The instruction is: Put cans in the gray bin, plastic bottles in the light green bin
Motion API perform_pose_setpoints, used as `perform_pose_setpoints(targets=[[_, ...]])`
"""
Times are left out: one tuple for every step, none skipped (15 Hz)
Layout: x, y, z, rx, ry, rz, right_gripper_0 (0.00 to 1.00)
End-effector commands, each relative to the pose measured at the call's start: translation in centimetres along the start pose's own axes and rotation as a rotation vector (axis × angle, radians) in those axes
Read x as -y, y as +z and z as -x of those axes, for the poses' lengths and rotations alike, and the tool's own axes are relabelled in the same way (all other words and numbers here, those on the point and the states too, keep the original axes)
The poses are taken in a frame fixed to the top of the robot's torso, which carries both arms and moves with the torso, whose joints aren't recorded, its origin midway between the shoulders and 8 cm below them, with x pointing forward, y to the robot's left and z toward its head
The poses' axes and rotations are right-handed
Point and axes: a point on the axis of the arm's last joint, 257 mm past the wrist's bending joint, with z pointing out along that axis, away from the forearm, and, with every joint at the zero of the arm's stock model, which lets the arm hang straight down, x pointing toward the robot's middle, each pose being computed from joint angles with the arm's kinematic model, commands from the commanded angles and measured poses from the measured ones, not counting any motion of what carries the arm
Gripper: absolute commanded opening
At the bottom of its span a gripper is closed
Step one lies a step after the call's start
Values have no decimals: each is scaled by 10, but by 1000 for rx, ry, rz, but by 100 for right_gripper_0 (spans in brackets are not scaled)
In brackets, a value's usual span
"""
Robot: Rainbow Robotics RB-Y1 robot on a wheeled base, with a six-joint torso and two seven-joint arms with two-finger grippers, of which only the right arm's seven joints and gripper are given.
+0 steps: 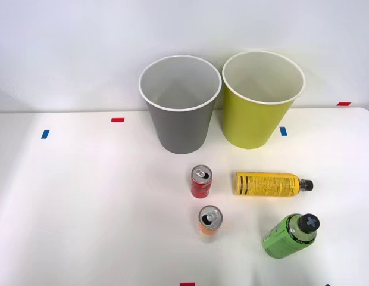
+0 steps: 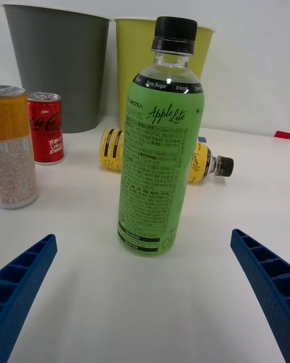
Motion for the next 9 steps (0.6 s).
perform_pose_setpoints(targets=[[0, 0, 0, 0, 0, 0, 100], [0, 0, 0, 0, 0, 0, 100], [0, 0, 0, 0, 0, 0, 100], [0, 0, 0, 0, 0, 0, 100], [0, 0, 0, 0, 0, 0, 100], [0, 0, 0, 0, 0, 0, 100], [0, 0, 0, 0, 0, 0, 100], [0, 0, 0, 0, 0, 0, 100], [0, 0, 0, 0, 0, 0, 100]])
